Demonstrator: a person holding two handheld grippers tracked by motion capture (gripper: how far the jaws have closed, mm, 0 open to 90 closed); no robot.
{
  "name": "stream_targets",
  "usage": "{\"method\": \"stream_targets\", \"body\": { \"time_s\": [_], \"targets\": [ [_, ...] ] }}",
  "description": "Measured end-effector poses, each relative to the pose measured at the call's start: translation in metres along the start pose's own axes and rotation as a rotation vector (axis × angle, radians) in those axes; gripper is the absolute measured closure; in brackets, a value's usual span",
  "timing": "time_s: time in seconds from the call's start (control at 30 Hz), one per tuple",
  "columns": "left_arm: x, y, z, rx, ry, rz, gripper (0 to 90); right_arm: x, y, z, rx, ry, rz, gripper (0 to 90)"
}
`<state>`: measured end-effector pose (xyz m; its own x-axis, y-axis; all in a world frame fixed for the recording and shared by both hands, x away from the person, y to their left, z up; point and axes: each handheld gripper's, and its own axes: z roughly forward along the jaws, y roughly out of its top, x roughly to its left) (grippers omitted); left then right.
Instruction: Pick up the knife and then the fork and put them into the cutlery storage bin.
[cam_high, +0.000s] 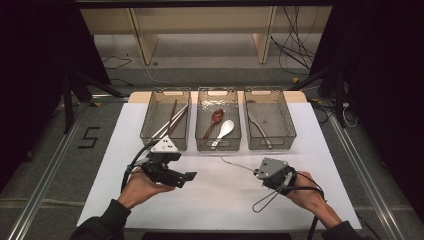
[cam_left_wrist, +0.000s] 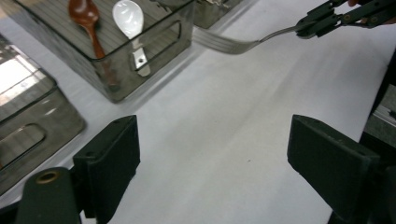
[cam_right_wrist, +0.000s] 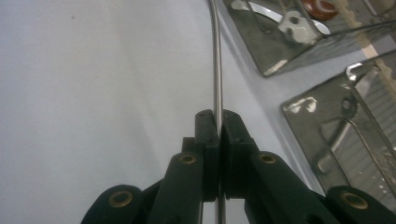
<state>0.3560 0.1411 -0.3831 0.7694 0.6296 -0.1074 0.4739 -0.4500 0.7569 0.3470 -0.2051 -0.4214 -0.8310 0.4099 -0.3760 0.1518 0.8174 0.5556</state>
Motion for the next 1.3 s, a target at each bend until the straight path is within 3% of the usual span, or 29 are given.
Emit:
{"method": "stream_targets", "body": {
  "time_s": [0.43,0.7,0.9,0.97,1.3],
  "targets": [
    [0.015,-0.021,-0.02,-0.086,0.068,-0.062,15.5,-0.027,-0.006,-0.009,-0.01,-0.055,0.109,87.5],
    [0.017,-0.028,-0.02,-0.1,0.076,-0.071,15.5,-0.045,-0.005,-0.012,-0.023,-0.076,0.191,87.5],
    [0.019,-0.033,-0.022,-0.123,0.065,-0.087,15.5,-0.063,-0.006,-0.012,-0.031,-0.087,0.285,87.5],
    [0.021,-0.035,-0.023,-0.124,0.066,-0.09,15.5,-0.071,-0.007,-0.011,-0.052,-0.065,0.334,87.5],
    [0.021,-0.038,-0.027,-0.149,0.084,-0.096,15.4,-0.098,-0.002,-0.002,-0.039,-0.117,0.42,87.5]
  ]
}}
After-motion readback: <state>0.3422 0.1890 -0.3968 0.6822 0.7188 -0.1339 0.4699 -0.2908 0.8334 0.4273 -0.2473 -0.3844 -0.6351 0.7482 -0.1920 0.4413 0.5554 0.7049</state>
